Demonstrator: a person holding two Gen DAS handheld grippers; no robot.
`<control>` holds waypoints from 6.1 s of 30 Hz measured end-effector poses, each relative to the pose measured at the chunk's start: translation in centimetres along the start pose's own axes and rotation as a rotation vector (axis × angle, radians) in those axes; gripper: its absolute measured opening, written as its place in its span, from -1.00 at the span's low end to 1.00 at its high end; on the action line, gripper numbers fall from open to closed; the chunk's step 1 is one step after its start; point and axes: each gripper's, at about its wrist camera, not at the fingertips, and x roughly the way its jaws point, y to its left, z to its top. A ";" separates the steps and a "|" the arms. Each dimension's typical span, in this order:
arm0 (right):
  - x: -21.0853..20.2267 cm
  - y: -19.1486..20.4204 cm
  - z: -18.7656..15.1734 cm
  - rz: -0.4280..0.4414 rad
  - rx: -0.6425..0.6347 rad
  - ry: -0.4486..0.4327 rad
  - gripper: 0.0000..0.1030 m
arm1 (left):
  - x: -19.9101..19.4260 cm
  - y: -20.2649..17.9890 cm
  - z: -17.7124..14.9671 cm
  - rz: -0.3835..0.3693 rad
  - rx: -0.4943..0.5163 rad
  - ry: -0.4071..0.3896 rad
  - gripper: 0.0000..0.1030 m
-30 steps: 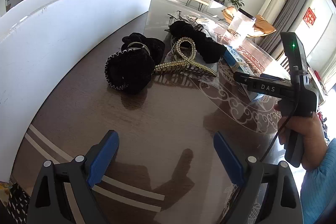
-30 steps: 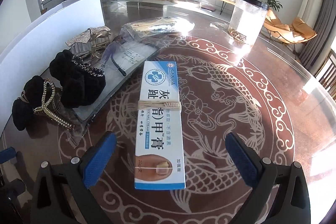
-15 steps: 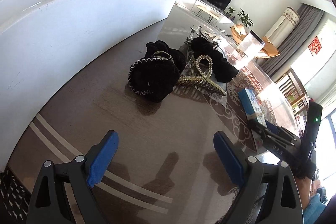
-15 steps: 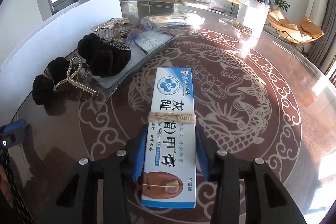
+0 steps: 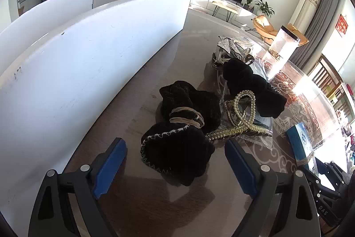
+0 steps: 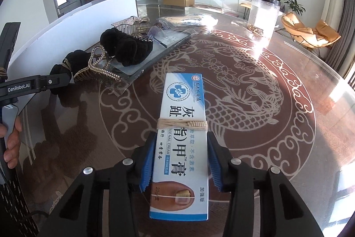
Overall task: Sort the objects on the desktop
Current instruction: 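Grasp the blue-white ointment box with the right tool while the left grasps a black pouch, then lift the ointment box with the right tool while the left lifts the black pouch, then carry both items into the white bin and release them, then return both open tools over the table above the remaining objects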
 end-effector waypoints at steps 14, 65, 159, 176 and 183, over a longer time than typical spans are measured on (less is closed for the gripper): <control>0.0 0.0 0.0 0.000 0.000 0.000 -0.12 | -4.8 -2.8 -6.1 -0.087 0.055 0.006 -0.32; 0.5 0.2 -0.1 0.000 -0.004 0.018 0.49 | -5.4 1.4 -5.9 -0.135 -0.194 -0.036 0.12; -0.6 -3.8 -1.3 -0.057 0.166 0.064 1.00 | -5.5 -7.7 -6.9 0.061 0.217 0.009 0.87; 2.0 -2.6 0.4 -0.119 0.143 0.058 1.00 | -2.8 -4.6 -6.5 0.061 0.088 0.030 0.91; 2.0 -2.6 0.4 -0.119 0.143 0.058 1.00 | -2.6 -4.7 -6.5 0.048 0.079 0.024 1.00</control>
